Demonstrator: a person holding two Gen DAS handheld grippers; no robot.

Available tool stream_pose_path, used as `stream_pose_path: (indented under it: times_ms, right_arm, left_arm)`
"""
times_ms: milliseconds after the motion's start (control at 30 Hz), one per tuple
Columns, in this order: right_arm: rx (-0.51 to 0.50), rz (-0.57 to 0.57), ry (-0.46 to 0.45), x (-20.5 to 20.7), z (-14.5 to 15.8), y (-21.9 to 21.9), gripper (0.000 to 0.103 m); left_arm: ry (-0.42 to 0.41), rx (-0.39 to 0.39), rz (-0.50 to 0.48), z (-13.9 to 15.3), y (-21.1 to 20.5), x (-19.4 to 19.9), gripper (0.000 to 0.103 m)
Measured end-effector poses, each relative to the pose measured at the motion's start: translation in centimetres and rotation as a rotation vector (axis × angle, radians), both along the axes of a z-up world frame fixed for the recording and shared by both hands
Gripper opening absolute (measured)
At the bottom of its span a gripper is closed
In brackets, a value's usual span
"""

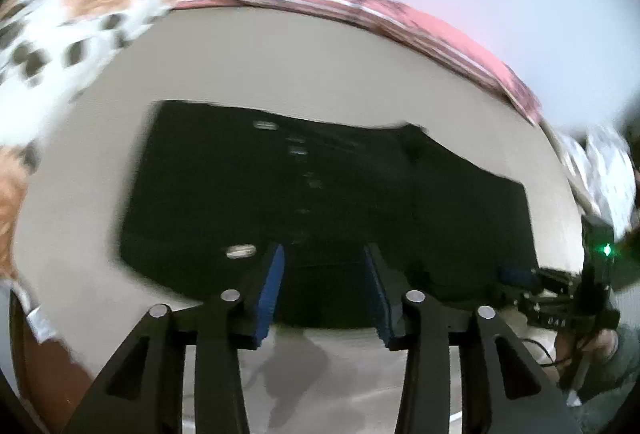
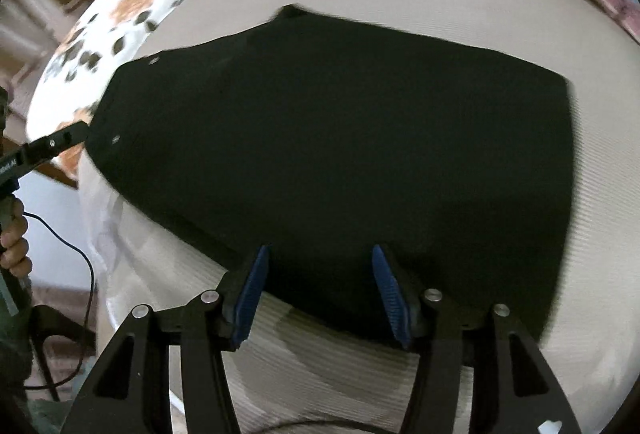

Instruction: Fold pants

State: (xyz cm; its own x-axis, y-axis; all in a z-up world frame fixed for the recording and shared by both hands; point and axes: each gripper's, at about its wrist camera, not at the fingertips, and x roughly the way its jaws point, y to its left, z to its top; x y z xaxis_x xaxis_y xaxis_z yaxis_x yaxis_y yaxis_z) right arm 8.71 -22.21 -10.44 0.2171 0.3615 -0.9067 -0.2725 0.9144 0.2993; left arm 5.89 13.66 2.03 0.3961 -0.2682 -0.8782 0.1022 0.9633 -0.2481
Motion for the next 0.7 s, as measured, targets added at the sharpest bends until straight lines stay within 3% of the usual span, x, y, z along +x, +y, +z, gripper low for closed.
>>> stream_pose_path:
  times_ms: [100,167,333,433,700]
  right_arm:
    - [0.003,0.072,-0.004,0.3,0.0,2.8,0.053]
    - [0.016,0.123,0.005,0.5,0.2,4.6,0.053]
    - [0.101,0.169,0.028,1.8,1.3,7.0,0.053]
    - [0.114,0.151,0.014,2.3,2.1,7.5,0.054]
    - [0.091,0.045,-0.012,3.8,2.9,5.8,0.056]
  left_arm:
    - [0.004,0.002,0.092,0.2,3.6,-0.4,0.045]
    - [0.042,-0.040,0.153,-0.4,6.1,-0.6,0.046]
    - [0.167,-0.248,0.248,-3.7,10.3,-1.1,0.046]
    - [0.181,-0.374,0.256,-4.9,11.6,-1.2,0.046]
    - [0.273,-0.579,0.357,-9.4,14.4,-0.9,0.046]
